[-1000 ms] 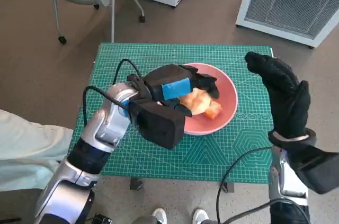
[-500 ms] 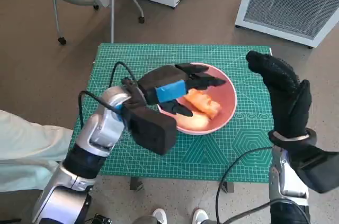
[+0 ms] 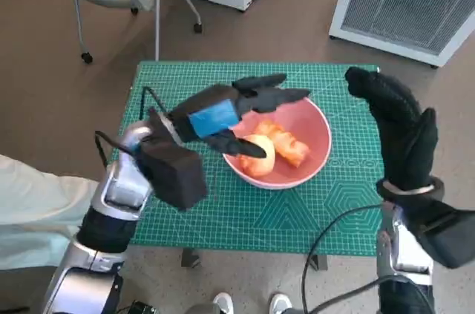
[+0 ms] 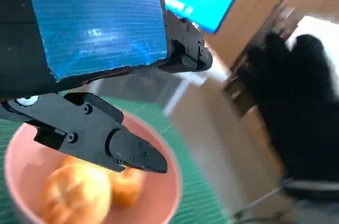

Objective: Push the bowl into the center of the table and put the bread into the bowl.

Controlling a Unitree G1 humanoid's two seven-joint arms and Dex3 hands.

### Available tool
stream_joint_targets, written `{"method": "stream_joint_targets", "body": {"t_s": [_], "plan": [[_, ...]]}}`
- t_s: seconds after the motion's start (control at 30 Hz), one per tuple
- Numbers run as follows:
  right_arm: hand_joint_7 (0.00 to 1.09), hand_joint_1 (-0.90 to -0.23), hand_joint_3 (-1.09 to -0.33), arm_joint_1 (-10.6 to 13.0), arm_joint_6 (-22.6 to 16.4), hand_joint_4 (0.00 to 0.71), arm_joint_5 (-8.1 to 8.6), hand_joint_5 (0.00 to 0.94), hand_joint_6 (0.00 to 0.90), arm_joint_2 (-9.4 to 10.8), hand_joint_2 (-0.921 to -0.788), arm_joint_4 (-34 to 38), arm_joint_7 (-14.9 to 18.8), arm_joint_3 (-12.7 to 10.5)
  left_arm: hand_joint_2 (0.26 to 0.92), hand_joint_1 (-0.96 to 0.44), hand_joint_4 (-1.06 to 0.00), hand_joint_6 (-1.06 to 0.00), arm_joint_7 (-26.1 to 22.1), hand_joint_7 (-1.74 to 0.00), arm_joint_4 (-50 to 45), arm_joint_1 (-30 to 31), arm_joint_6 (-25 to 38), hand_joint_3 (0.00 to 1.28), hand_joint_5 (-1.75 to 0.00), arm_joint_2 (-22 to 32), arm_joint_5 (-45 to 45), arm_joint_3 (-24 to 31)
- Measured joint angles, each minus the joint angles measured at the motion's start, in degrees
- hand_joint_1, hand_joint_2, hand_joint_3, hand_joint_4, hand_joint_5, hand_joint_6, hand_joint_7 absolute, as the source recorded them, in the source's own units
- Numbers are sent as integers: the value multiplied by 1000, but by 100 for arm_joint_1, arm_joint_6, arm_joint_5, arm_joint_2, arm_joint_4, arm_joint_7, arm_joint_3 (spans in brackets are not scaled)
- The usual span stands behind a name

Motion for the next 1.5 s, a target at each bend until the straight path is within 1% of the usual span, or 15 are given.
{"method": "stream_joint_targets", "body": {"t_s": [0.23, 0.27, 0.3, 0.37, 0.47, 0.5, 0.57, 0.7, 0.8, 0.9, 1.03, 1.17, 1.33, 1.5], "plan": [[546, -614, -763, -90, 95, 267, -1, 11, -1, -4, -921, -39, -23, -16, 915, -384, -129, -279, 23, 0, 455, 9, -563, 3, -1, -141, -696, 439], [547, -615, -759, -102, 102, 268, -1, 11, 0, -4, -921, -45, -27, -18, 916, -406, -135, -280, 26, -1, 500, 9, -614, 34, -4, -162, -744, 469], [548, -617, -752, -118, 118, 270, -1, 12, 2, -3, -921, -51, -33, -17, 918, -447, -149, -283, 32, -3, 567, 11, -696, 101, -10, -213, -808, 518], [551, -621, -741, -182, 176, 272, -1, 12, 5, -1, -921, -74, -52, -14, 920, -494, -166, -284, 115, -3, 731, 38, -882, 187, -16, -384, -1082, 710], [556, -625, -725, -330, 256, 273, -1, 11, 10, 1, -921, -146, -82, -4, 921, -526, -175, -273, 326, -2, 935, 97, -1150, 261, -18, -701, -1471, 980], [558, -627, -721, -371, 274, 273, -1, 11, 12, 1, -921, -159, -85, -2, 921, -531, -162, -253, 374, -2, 979, 105, -1214, 294, -15, -772, -1530, 1033], [563, -629, -716, -469, 319, 271, -4, 9, 15, 3, -921, -192, -94, 11, 921, -546, -169, -248, 485, -27, 1072, 132, -1352, 322, -25, -925, -1659, 1139], [569, -631, -715, -546, 352, 269, -12, 7, 16, 4, -921, -207, -98, 25, 921, -594, -177, -246, 731, -45, 1127, 231, -1541, 368, -28, -1152, -1725, 1288], [573, -631, -714, -575, 354, 267, -25, 6, 18, 3, -921, -194, -98, 28, 921, -630, -180, -242, 915, -48, 1134, 331, -1630, 390, -27, -1294, -1730, 1357], [578, -630, -712, -617, 354, 266, -53, 5, 18, -2, -921, -145, -98, 28, 921, -671, -182, -237, 1003, -51, 1132, 419, -1666, 422, -23, -1361, -1725, 1372], [581, -629, -713, -701, 346, 266, -129, 4, 15, -9, -921, -60, -98, 29, 921, -680, -176, -235, 993, -53, 1118, 543, -1711, 438, -16, -1353, -1711, 1367], [583, -628, -715, -725, 327, 265, -221, 4, 10, -12, -921, 18, -112, 33, 921, -680, -168, -234, 918, -55, 1087, 590, -1713, 445, -11, -1308, -1713, 1363], [585, -627, -716, -739, 300, 264, -239, 3, 7, -11, -921, 54, -120, 40, 921, -681, -163, -232, 878, -57, 1051, 612, -1713, 446, -7, -1261, -1716, 1367], [587, -626, -720, -823, 301, 261, -250, 1, 2, -11, -921, 111, -123, 57, 921, -685, -153, -230, 879, -58, 1036, 665, -1751, 443, -1, -1222, -1715, 1382]]}}
